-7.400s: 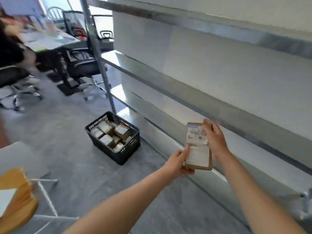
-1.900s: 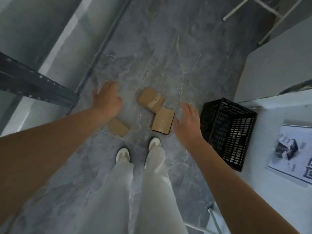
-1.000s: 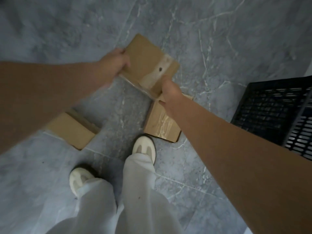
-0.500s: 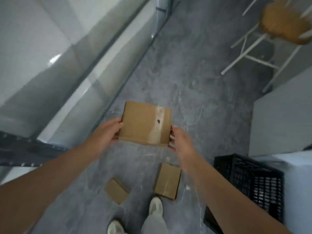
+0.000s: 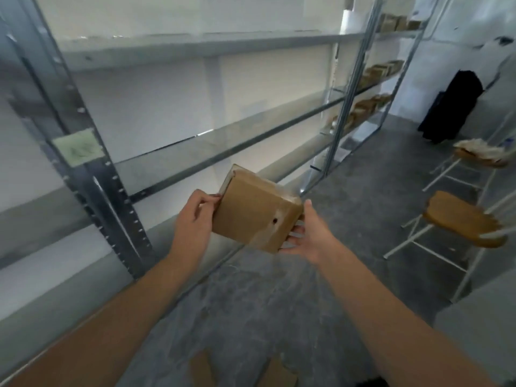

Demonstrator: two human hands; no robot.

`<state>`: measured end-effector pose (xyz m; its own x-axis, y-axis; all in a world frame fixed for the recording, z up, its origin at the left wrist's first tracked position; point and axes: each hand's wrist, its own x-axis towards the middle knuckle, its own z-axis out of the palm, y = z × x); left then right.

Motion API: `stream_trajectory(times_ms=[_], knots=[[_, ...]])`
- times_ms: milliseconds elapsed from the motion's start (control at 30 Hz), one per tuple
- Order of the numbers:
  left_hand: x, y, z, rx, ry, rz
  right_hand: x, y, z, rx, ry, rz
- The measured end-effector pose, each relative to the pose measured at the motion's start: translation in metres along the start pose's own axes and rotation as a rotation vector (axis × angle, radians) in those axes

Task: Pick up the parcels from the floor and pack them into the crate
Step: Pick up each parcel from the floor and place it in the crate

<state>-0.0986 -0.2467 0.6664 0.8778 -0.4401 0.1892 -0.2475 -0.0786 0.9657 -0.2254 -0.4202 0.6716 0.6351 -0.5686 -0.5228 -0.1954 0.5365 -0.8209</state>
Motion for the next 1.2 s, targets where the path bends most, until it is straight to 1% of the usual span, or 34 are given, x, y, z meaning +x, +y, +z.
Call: stream_trajectory(times_ms=[100,233,400,467,533,633,733,833,900,1033,1100,1200], knots=[[-0.026,0.02,-0.031,0.003,0.157,0.007,-0.019,-0.004,0.019,-0.05,-0.104,-0.027],[-0.072,0.003,-0.093,0.11,0.355,-0.076,-0.034,0.013,0.062,-0.137,-0.289,-0.037],[-0.15,-0.019,-0.178,-0.068,0.56,-0.204,-0.065,0.058,0.15,-0.24,-0.461,-0.013],[-0.182,-0.017,-0.219,-0.153,0.686,-0.22,-0.083,0.079,0.198,-0.27,-0.538,0.032],[-0.217,-0.014,-0.264,-0.179,0.808,-0.232,-0.105,0.105,0.251,-0.322,-0.632,0.07],[-0.275,-0.011,-0.337,-0.179,0.943,-0.264,-0.15,0.159,0.332,-0.476,-0.773,0.07],[-0.34,-0.006,-0.405,-0.095,0.984,-0.247,-0.21,0.222,0.404,-0.627,-0.895,0.021],[-0.412,-0.01,-0.463,-0.016,1.119,-0.27,-0.275,0.285,0.462,-0.676,-1.01,0.039],[-0.46,-0.014,-0.498,-0.014,1.213,-0.3,-0.317,0.327,0.495,-0.695,-1.098,0.071],[-0.551,-0.035,-0.556,-0.003,1.388,-0.355,-0.391,0.423,0.543,-0.779,-1.243,0.127],[-0.585,-0.047,-0.574,0.009,1.463,-0.392,-0.417,0.466,0.555,-0.842,-1.272,0.126],[-0.623,-0.071,-0.592,0.011,1.5,-0.486,-0.439,0.521,0.569,-0.934,-1.284,0.136]])
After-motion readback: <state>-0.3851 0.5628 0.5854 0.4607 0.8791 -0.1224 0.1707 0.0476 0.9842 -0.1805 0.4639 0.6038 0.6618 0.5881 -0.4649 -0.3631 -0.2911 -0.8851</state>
